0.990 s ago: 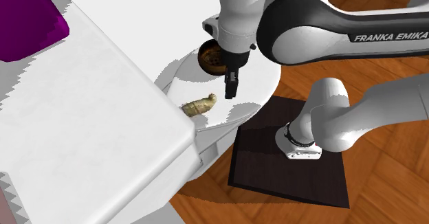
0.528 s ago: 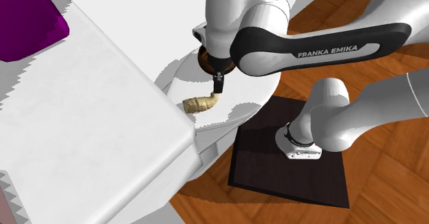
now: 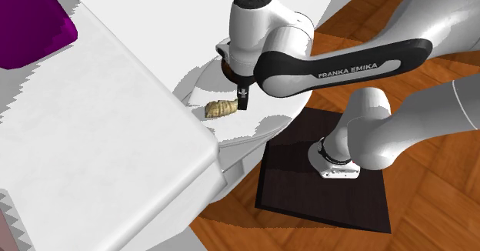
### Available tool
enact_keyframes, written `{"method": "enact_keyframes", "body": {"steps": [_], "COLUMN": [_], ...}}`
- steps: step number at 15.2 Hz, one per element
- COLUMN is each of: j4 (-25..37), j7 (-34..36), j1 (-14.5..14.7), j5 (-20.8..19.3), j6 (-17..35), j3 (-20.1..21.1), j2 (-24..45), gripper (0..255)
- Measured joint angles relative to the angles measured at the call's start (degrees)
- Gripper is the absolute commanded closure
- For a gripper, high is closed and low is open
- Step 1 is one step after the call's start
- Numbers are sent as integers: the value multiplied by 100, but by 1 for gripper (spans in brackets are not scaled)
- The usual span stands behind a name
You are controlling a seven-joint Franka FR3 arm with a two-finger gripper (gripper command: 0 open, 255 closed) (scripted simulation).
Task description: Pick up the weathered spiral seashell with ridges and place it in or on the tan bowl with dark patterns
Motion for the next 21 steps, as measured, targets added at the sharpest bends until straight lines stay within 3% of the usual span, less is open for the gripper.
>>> {"method": "enact_keyframes", "body": {"steps": [6,7,16,17,21], "j4": [-30,-31,-31,-31,181], "j7": [-7,-7,-7,-7,-363], "j1": [-3,-3,-3,-3,105], "j5": [-3,-4,-4,-4,278], "j6": [64,64,65,65,274], "j3": [-7,-7,-7,-7,-249], "j2": [29,29,30,30,537], "gripper": [0,255,255,0,0]}}
